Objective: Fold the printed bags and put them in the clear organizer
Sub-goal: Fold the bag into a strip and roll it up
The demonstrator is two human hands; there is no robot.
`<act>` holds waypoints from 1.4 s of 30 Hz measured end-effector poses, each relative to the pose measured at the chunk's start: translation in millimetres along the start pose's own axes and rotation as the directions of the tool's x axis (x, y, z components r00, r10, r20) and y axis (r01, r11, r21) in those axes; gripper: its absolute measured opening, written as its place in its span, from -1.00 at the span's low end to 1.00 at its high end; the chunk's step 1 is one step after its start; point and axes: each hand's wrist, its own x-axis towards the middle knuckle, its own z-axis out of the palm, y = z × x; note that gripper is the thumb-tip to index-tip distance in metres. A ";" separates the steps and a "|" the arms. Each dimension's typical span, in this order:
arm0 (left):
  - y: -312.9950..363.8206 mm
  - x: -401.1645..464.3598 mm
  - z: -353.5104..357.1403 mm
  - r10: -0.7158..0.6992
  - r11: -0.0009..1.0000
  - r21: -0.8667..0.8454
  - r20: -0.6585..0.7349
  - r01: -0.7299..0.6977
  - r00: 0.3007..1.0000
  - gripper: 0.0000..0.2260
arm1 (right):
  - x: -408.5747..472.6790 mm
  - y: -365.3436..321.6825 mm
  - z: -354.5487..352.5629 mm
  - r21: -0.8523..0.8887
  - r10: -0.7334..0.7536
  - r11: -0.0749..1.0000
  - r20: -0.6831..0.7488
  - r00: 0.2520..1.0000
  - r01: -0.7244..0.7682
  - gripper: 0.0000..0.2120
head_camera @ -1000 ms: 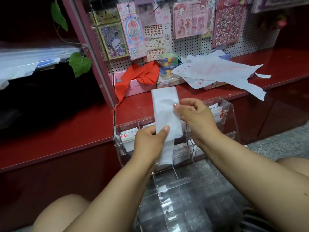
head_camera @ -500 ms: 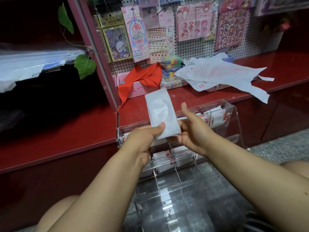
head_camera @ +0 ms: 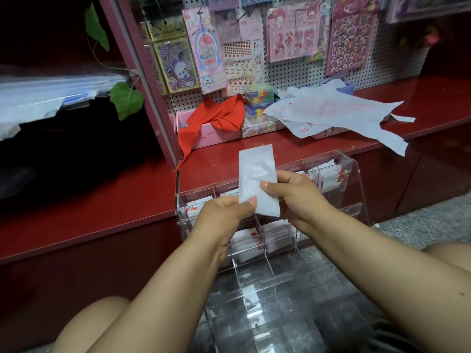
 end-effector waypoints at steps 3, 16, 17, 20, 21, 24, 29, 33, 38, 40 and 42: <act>8.1 2.5 -4.7 0.008 0.999 0.034 -0.052 -0.006 0.999 -0.78 | 2.0 -0.6 -2.6 0.021 -0.038 0.999 0.007 0.999 0.038 -0.74; 24.1 12.6 -19.1 -0.119 0.993 0.008 0.084 0.119 0.989 -0.77 | 0.0 1.5 -0.2 -0.497 -0.236 0.831 0.092 0.967 0.250 -0.54; 22.5 13.0 -18.5 -0.065 0.998 0.027 0.055 0.064 0.996 -0.76 | 1.4 0.7 -0.8 -0.575 -0.241 0.788 0.043 0.970 0.221 -0.56; 17.4 14.0 -15.1 0.073 0.993 0.090 0.008 -0.074 0.997 -0.80 | 2.7 -2.3 -3.6 -0.498 -0.111 0.862 -0.005 0.994 0.094 -0.71; 16.0 13.2 -14.2 0.100 0.989 0.112 0.012 -0.101 0.995 -0.81 | 1.7 -3.3 -3.5 -0.409 -0.048 0.911 0.023 0.999 0.053 -0.77; 12.6 11.1 -11.4 0.117 0.983 0.134 0.054 -0.123 0.992 -0.87 | -0.3 -5.2 -1.4 -0.221 -0.016 0.975 0.089 0.996 0.035 -0.91; 10.2 16.2 -8.7 0.054 0.995 -0.082 0.020 -0.052 0.998 -0.89 | 2.1 -3.7 -5.4 -0.171 -0.051 0.983 0.109 0.993 0.069 -0.89; 3.3 19.4 -6.5 0.173 0.984 -0.044 -0.014 -0.174 0.985 -0.87 | 2.0 -2.3 -6.3 -0.144 -0.100 0.984 0.050 0.994 0.106 -0.84; 0.6 18.3 4.4 0.257 0.965 -0.055 0.004 -0.256 0.966 -0.80 | 2.2 -1.8 -11.3 -0.278 -0.194 0.942 0.005 0.981 0.188 -0.78; -0.7 20.5 7.3 0.290 0.956 -0.047 -0.025 -0.291 0.957 -0.71 | 2.2 -2.1 -13.9 -0.311 -0.193 0.932 0.019 0.981 0.189 -0.78; -4.5 24.6 9.5 0.305 0.951 -0.033 -0.061 -0.307 0.950 -0.68 | 2.5 -2.3 -16.5 -0.340 -0.181 0.923 0.021 0.983 0.177 -0.78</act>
